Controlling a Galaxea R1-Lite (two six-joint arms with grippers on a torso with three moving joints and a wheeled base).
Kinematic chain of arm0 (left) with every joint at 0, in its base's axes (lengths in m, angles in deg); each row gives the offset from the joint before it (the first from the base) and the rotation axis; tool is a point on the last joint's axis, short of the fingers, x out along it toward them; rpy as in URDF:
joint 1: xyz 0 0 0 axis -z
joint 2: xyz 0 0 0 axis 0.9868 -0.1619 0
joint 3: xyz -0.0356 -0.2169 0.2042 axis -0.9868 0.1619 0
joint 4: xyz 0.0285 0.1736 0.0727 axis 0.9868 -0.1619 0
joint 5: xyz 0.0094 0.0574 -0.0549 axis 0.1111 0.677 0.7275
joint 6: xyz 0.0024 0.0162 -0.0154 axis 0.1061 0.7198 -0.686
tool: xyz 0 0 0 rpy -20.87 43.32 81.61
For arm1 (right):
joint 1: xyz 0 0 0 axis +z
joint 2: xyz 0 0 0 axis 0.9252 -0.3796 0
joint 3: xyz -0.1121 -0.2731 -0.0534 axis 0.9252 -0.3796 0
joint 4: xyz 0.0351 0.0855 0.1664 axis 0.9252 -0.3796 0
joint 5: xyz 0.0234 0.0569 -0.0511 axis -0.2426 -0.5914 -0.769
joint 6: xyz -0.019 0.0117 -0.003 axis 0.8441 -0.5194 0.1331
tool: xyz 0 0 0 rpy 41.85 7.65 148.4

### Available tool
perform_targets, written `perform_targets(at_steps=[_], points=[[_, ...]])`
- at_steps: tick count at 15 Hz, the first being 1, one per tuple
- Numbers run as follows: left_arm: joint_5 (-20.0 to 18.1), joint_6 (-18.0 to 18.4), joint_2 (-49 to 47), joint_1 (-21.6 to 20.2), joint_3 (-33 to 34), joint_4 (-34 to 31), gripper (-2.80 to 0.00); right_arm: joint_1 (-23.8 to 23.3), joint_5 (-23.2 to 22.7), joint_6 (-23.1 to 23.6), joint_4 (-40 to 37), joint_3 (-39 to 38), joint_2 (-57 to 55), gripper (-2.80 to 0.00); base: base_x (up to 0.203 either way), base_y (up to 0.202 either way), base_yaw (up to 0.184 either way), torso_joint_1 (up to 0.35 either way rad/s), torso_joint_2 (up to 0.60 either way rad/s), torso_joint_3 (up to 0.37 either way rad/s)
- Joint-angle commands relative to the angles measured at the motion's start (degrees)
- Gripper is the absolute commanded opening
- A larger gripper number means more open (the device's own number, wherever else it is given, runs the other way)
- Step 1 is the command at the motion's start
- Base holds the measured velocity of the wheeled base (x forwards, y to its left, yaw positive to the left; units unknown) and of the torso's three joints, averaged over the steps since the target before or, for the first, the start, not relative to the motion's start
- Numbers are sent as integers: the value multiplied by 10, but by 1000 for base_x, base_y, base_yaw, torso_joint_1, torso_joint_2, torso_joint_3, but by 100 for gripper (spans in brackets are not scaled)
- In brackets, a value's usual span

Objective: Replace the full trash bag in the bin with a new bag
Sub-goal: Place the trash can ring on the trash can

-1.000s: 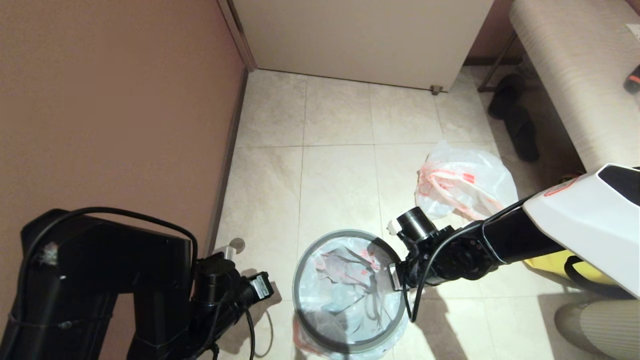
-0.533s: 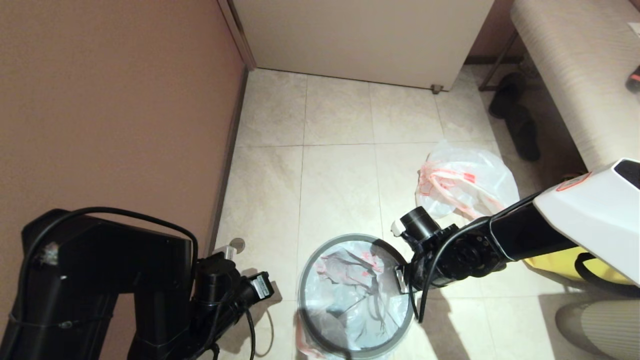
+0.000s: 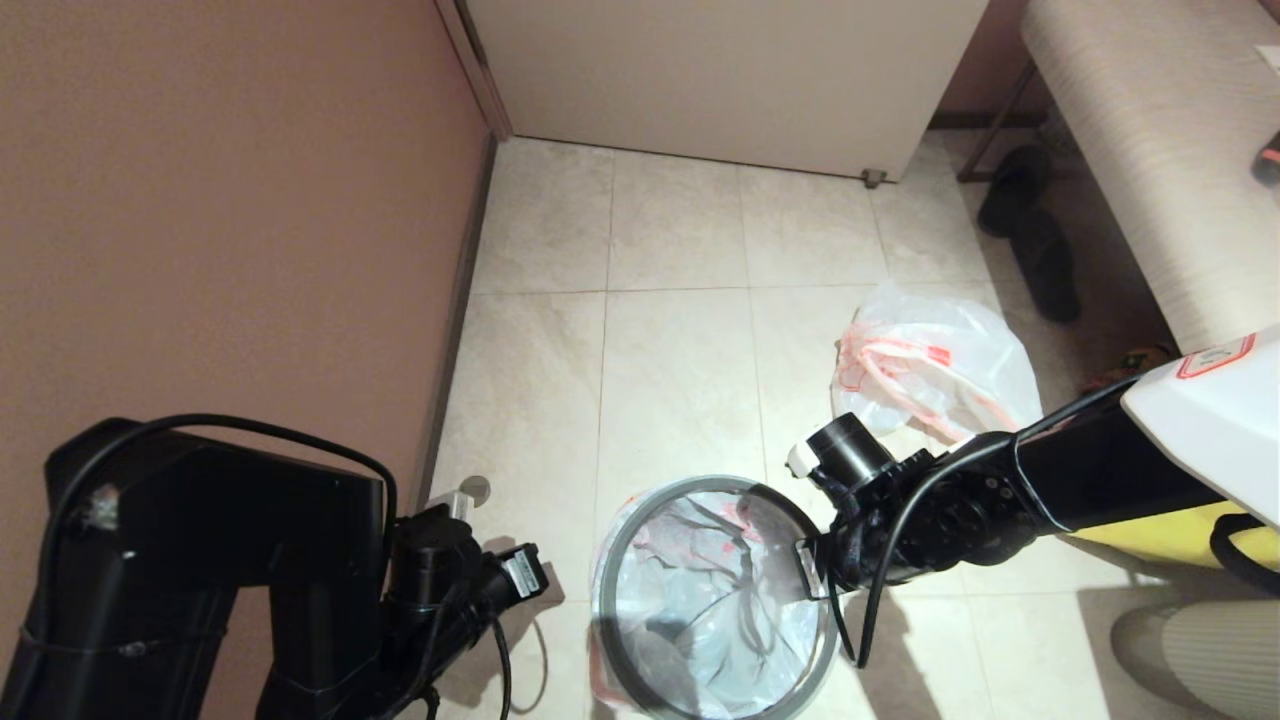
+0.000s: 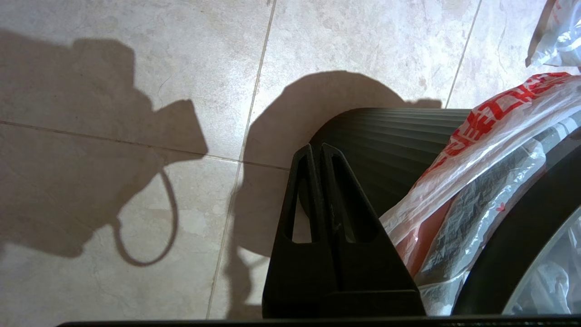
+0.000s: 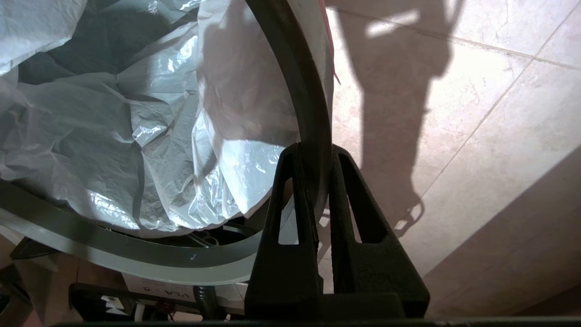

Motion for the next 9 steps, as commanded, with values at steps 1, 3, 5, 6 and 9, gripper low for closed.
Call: perform_targets(at_steps=[1,3,5,6,9], points=[[1,-2,0,0,-1,27,-280,0,0,-1,0,7,-13,-280,0,0,0,0,0,0],[1,-1,-1,0,-1,27,-280,0,0,-1,1,14,-26,-280,0,0,0,0,0,0],[1,-1,-1,0,-1,27,-280,0,0,-1,10,17,-36,-280,0,0,0,0,0,0],[1,-1,-1,0,-1,27,-280,0,0,0,15,19,-45,-280,0,0,0,0,0,0],[1,-1,-1,0,-1,27,-280,0,0,0,17,31,-56,-280,0,0,0,0,0,0]])
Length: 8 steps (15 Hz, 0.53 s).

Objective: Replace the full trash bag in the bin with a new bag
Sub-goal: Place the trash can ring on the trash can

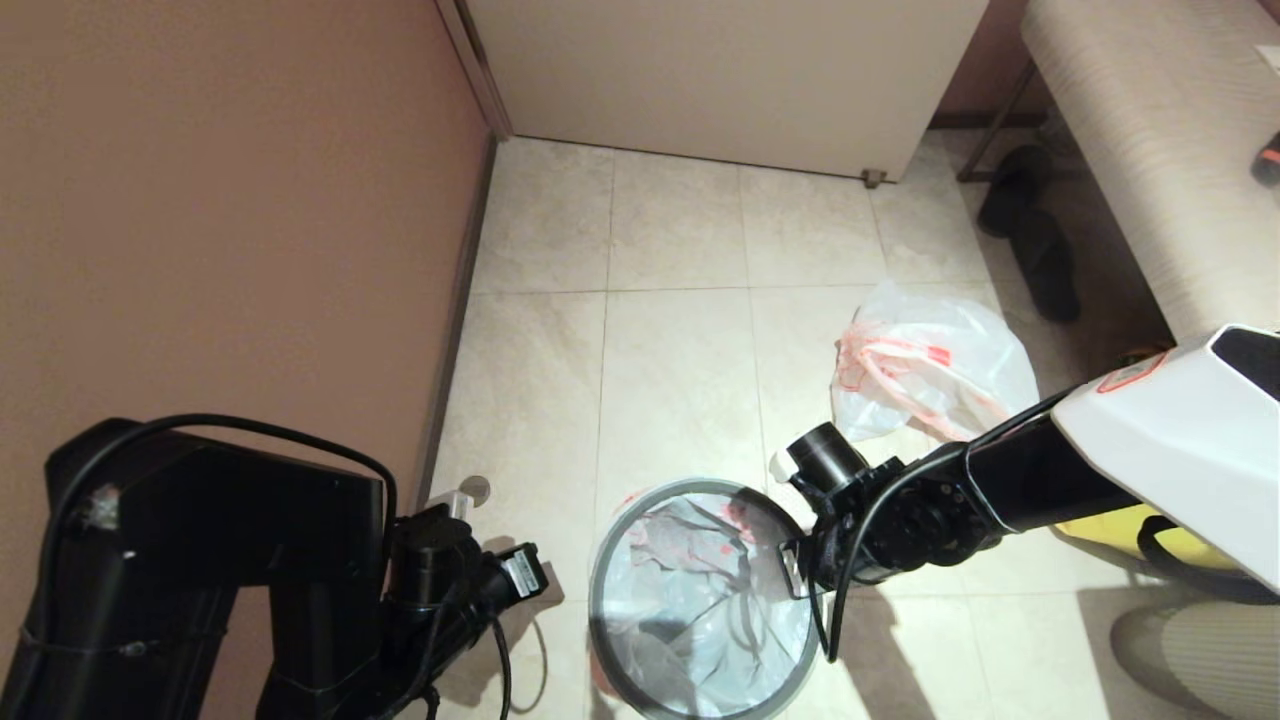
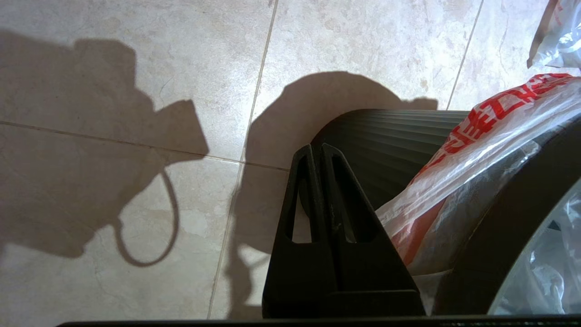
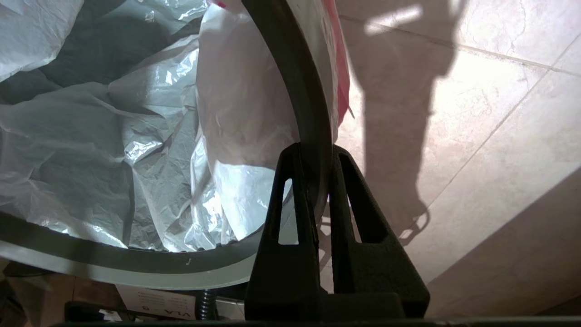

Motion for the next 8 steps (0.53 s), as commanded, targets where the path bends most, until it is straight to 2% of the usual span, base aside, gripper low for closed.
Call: perform_targets(at_steps=[1,8], points=[[1,-2,-1,0,0,27,-280,0,1,-1,-1,8,-11,-280,0,0,0,0,0,0],[1,-2,-1,0,0,27,-280,-2,2,0,0,40,-39,-280,0,0,0,0,0,0]])
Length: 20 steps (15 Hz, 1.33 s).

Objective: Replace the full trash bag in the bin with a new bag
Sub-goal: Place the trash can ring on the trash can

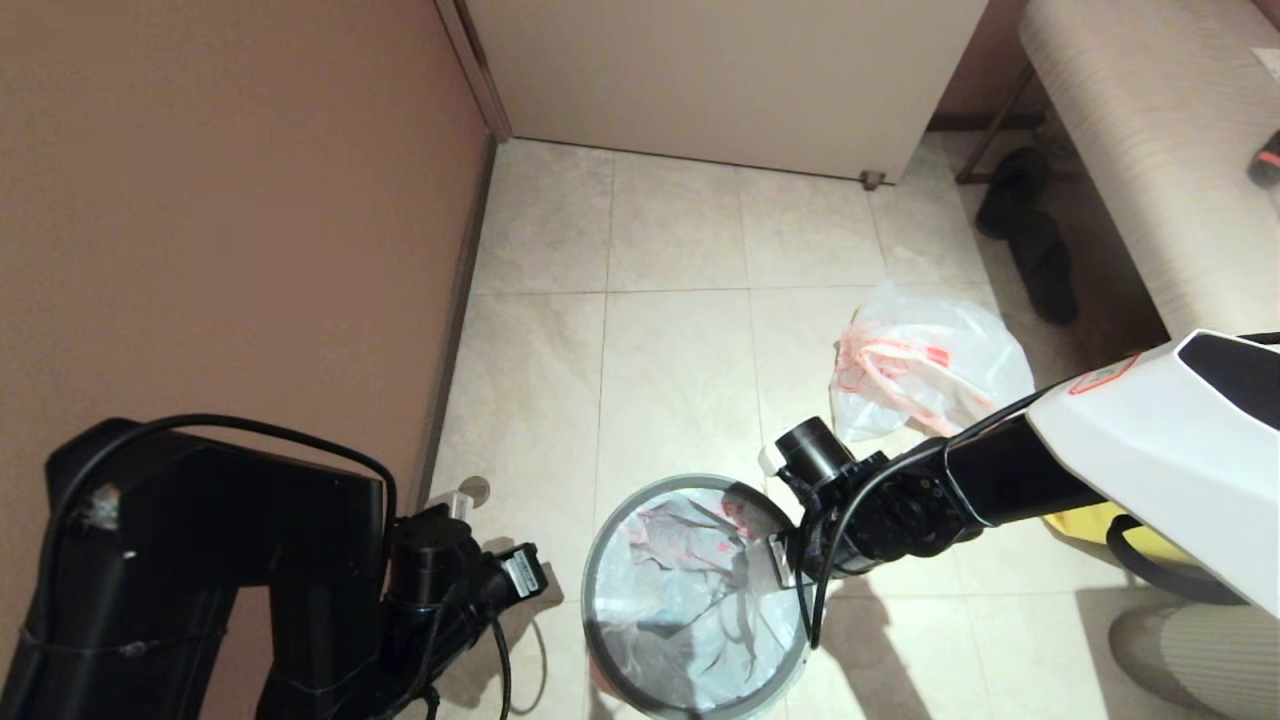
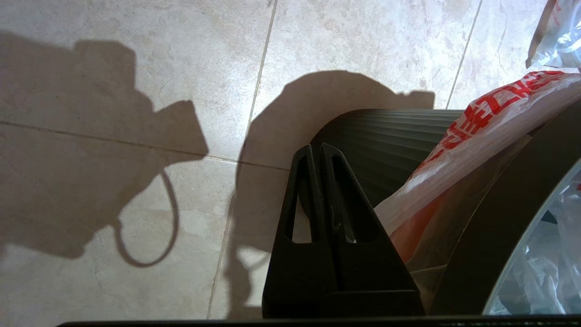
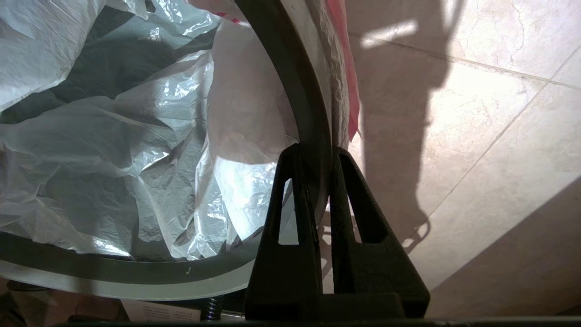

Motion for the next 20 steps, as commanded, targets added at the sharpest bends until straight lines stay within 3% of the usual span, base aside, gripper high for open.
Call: perform_targets(at_steps=[1,9,15,20], points=[[1,-2,-1,0,0,27,-280,-1,1,-1,3,2,-10,-280,0,0,0,0,0,0],[1,-2,0,0,0,27,-280,-9,13,21,1,43,-29,-280,0,0,0,0,0,0],[0,-2,0,1,-1,27,-280,2,16,16,-3,-12,60,-280,0,0,0,0,0,0],[0,-2,0,1,0,27,-280,-14,21,18,12,-14,30,-280,0,0,0,0,0,0]])
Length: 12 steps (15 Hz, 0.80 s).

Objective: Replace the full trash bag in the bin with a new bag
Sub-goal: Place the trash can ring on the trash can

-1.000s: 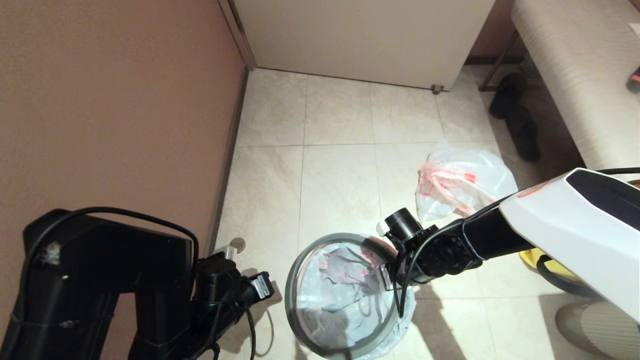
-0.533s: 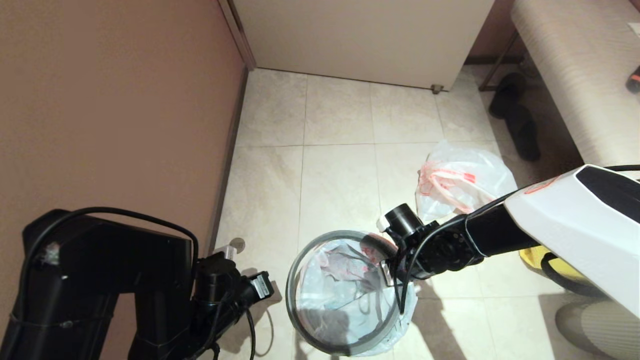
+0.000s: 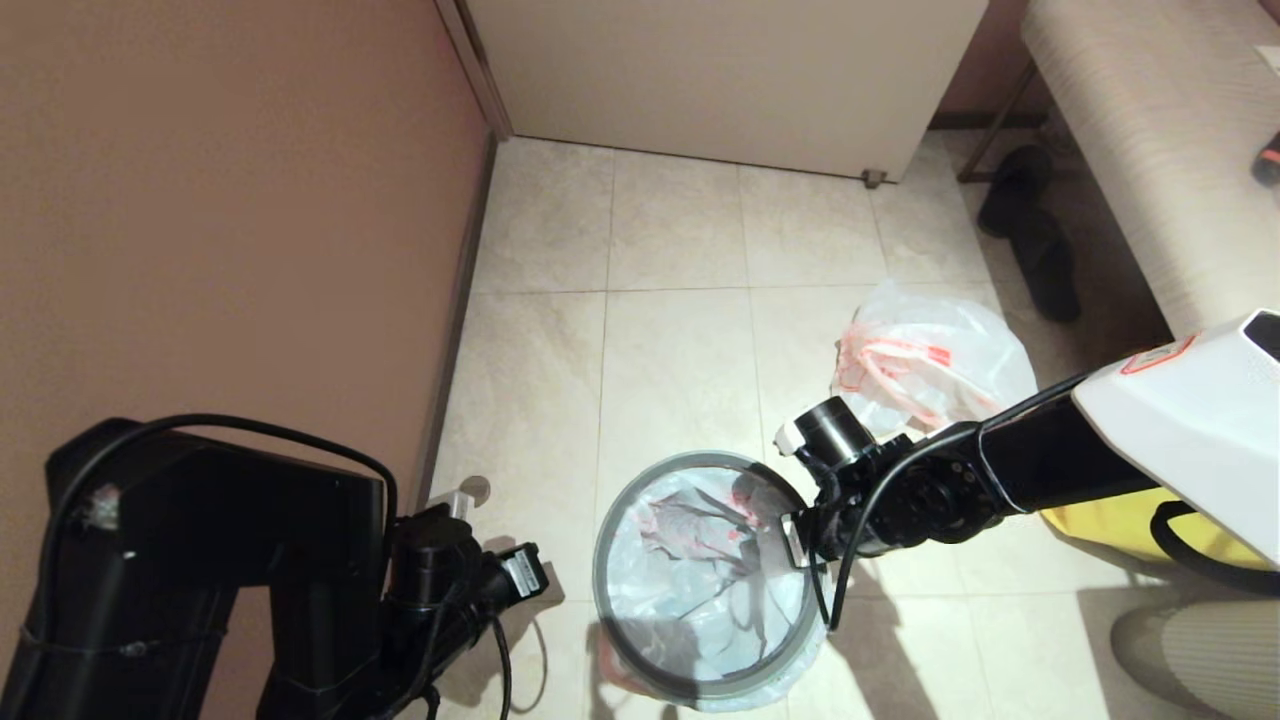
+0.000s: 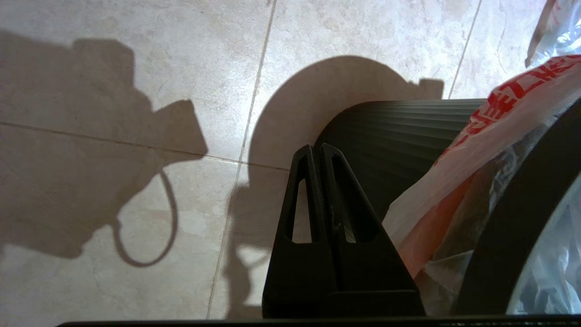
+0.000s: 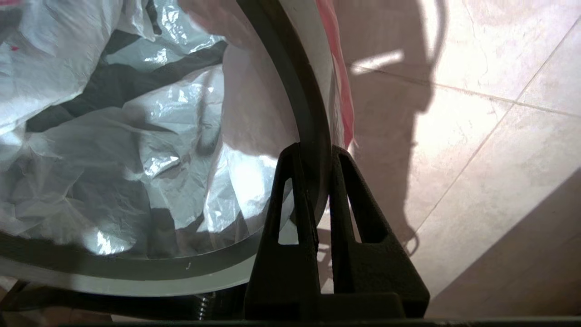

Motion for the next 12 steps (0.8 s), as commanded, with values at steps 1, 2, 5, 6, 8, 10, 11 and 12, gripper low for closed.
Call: perform_targets(at_steps=[1,2,5,6,8,10,11,12], points=[[1,-2,1,1,1,27,-280,-3,5,0,8,0,-21,-280,0,0,0,0,0,0],[1,-2,2,1,2,27,-280,-9,17,2,25,0,-31,-280,0,0,0,0,0,0],[1,-3,4,1,5,27,-280,-13,20,11,32,-1,-36,-280,0,0,0,0,0,0],[1,-3,4,1,5,27,-280,-14,22,12,32,-1,-37,-280,0,0,0,0,0,0],[1,-3,4,1,5,27,-280,-14,23,13,32,0,-34,-280,0,0,0,0,0,0],[1,-3,3,1,5,27,-280,-13,23,13,33,0,-36,-280,0,0,0,0,0,0],[1,-3,4,1,5,27,-280,-12,23,13,33,0,-39,-280,0,0,0,0,0,0],[1,-3,4,1,5,27,-280,-11,23,13,33,3,-43,-280,0,0,0,0,0,0]])
